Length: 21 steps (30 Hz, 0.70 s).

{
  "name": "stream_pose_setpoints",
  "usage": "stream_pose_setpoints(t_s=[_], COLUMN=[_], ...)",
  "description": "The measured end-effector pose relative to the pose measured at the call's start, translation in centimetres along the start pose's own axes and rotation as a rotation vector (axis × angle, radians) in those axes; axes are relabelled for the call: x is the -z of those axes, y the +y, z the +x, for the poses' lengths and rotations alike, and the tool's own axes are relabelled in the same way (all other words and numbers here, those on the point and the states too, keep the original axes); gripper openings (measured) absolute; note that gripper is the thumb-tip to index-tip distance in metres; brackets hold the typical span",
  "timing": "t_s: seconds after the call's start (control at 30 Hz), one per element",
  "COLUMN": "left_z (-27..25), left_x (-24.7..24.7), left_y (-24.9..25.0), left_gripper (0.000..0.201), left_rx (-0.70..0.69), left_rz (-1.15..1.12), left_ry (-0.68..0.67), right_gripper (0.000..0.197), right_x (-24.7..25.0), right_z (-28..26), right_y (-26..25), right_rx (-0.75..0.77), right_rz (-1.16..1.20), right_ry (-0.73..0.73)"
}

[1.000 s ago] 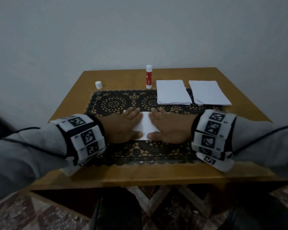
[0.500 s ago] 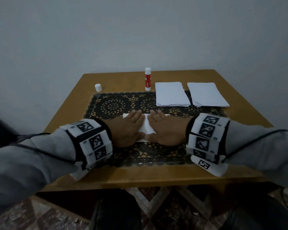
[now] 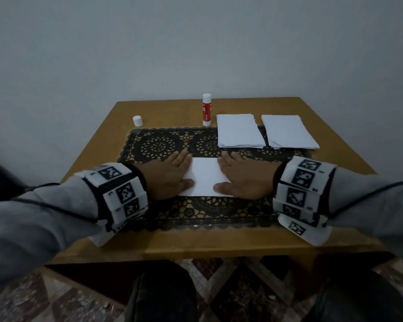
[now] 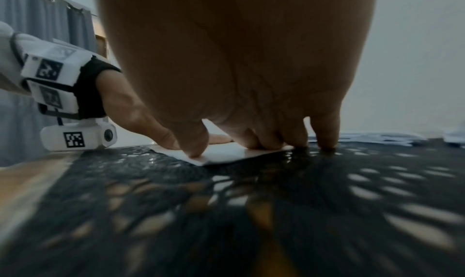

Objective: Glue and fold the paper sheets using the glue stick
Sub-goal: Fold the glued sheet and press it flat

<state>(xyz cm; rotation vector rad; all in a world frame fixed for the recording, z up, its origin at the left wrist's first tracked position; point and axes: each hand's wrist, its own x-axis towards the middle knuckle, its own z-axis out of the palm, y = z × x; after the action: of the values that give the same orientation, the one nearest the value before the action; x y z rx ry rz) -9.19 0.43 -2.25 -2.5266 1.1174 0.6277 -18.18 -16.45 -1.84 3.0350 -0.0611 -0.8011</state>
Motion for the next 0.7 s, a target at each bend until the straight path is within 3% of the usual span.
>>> stream_pose_setpoints(t_s=[0.13,0.33,0.47,0.6,0.7], left_z=[-2.1,-4.4,-3.8,-0.9,0.3], left_x=[-1.1,-2.0,-1.6,-0.3,0.5], left_y=[-0.7,2.0,2.0,-0.7,-2.0], left_gripper=[0.073,0.078,0.076,0.071,0.05], left_rx=[0.01,-0.039,-0.043,0.045,0.037], left_rz=[0.002,0.053,0.045,-0.039,-0.062], left_ry=[-0.006,-0.009,-0.002,0.122,0.297], right_gripper=[0.082,0.079,0.08,0.068,0.047], right_x=[-1.1,-0.6,-0.5,-0.3,-0.2], right_z=[-1.4,-1.3,-1.2,-1.5,-1.4], right_y=[0.4,-0.9,-0.8,-0.7,0.0], right_rx=[-0.041,-0.102,-0.107,-0.109,-0.077], right_rz=[0.036,0.082,0.1,0.084,0.111], right_ry=[-0.015,-0.032,-0.02,0.065,0.212])
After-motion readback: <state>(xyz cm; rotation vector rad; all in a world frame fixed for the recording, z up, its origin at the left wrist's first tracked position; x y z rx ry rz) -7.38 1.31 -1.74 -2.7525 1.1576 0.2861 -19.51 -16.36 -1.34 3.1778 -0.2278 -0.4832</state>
